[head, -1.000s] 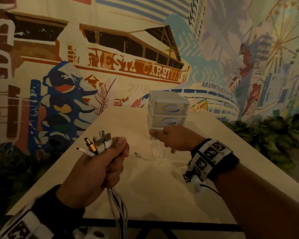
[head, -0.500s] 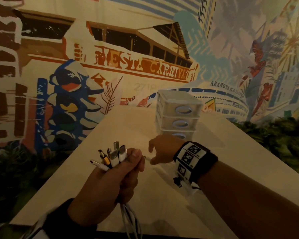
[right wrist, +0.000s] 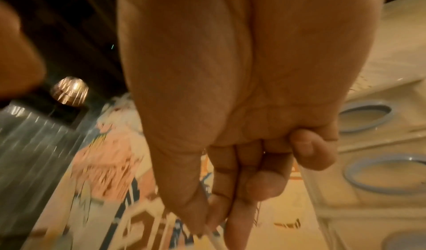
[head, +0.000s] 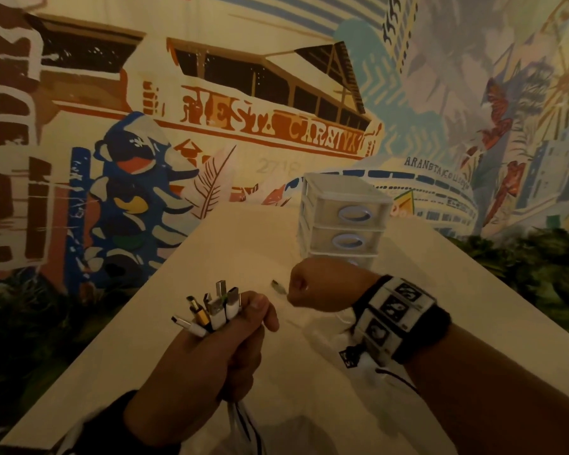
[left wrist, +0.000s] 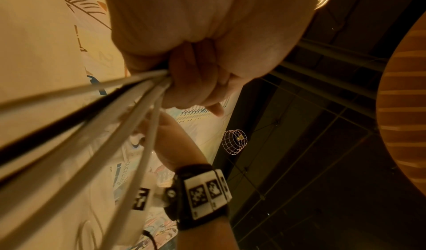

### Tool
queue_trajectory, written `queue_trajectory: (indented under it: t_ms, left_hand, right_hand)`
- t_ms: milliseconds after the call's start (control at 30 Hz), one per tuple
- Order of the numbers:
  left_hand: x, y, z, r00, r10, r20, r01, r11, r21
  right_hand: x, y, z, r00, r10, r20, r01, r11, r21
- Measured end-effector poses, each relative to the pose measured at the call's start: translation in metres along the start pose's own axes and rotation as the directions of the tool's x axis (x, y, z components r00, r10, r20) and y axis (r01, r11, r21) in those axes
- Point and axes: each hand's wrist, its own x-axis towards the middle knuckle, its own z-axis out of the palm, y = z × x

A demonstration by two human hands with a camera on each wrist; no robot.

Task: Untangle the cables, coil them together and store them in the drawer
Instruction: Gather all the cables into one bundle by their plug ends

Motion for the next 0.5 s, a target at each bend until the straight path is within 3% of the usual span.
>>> queue_trajectory:
  t_ms: [100,233,367,500]
  left_hand:
    - [0.002,-0.001,-0.003,1.0,-0.007,-0.017,0.007,1.0,-0.02]
    - [0.007,-0.003,-0.001,0.999,-0.002,-0.053,0.001,1.0,-0.018]
    - [0.01,-0.003,0.012,0.996,0.031,-0.083,-0.026,0.998,0.061]
    - [0.007,-0.001,0.032,0.988,0.119,-0.099,-0.097,0.974,0.205]
  right_hand:
    - [-0.033,0.005,-0.028,0.985,-0.013,-0.173,0.054,0.971,0.232]
    - [-0.07,0.013,-0.046,0.963,-0.021,-0.269,0.152,0.866,0.476]
    - [-0.097,0.013,-0.047,0.952,-0.029,-0.304,0.189,0.838,0.511]
    - [-0.116,0.004,-0.04,0.945,-0.131,-0.299,0.256,0.866,0.43]
